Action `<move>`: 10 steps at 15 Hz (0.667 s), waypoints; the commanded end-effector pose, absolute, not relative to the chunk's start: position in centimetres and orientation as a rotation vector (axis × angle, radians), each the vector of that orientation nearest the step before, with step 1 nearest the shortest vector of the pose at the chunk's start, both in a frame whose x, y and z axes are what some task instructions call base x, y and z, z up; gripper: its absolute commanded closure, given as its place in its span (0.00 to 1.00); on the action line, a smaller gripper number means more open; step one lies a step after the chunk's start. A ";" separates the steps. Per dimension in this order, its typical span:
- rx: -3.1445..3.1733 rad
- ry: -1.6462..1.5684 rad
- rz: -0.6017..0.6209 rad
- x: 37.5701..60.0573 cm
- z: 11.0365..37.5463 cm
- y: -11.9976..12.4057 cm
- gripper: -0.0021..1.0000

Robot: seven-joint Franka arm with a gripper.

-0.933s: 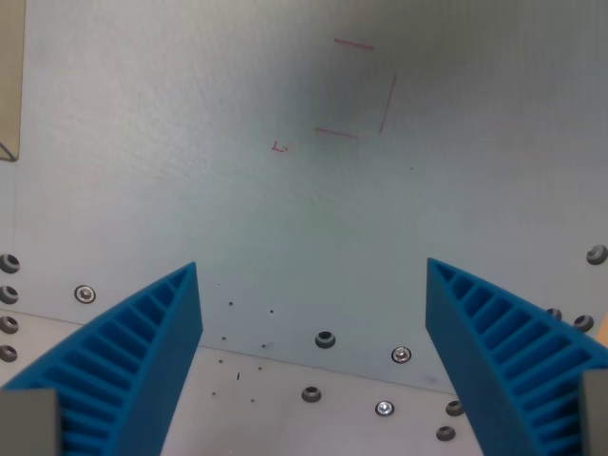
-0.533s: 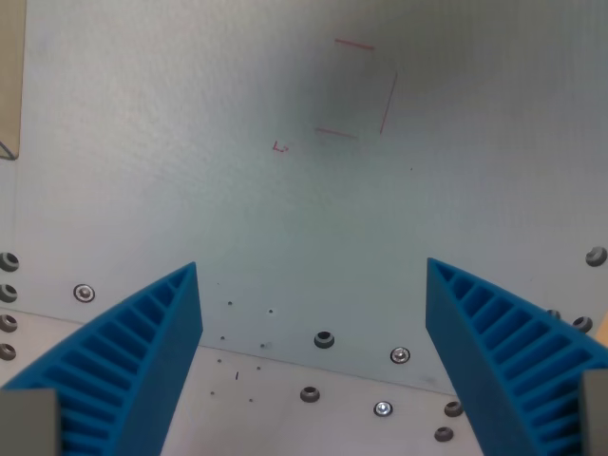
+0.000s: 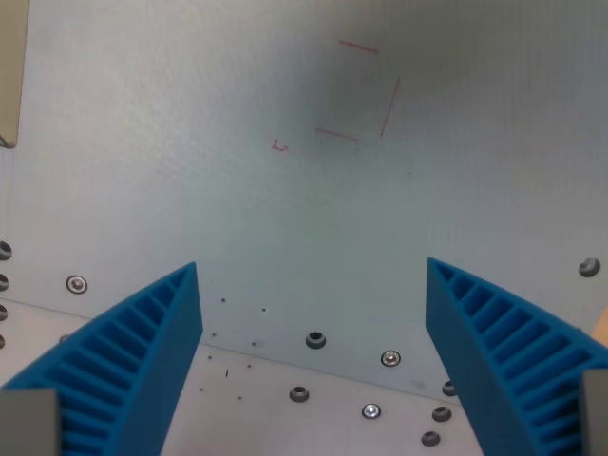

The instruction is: Rotate around base positive z

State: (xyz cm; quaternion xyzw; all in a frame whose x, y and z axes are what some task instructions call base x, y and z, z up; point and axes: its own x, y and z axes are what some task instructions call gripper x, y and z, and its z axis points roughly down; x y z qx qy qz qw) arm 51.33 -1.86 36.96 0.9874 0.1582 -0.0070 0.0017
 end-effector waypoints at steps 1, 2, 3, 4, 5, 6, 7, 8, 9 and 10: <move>3.063 0.675 -0.012 51.3 37.3 -1.9 0.00; 3.059 0.692 -0.012 51.3 37.3 -1.9 0.00; 3.054 0.710 -0.012 51.3 37.3 -1.9 0.00; 3.050 0.728 -0.012 51.3 37.3 -1.9 0.00; 3.046 0.746 -0.012 51.3 37.3 -1.9 0.00; 3.041 0.763 -0.011 51.3 37.3 -1.9 0.00; 3.037 0.781 -0.011 51.3 37.3 -1.9 0.00; 3.032 0.799 -0.011 51.3 37.3 -1.9 0.00; 3.027 0.816 -0.011 51.3 37.3 -1.9 0.00; 3.022 0.834 -0.011 51.3 37.3 -1.9 0.00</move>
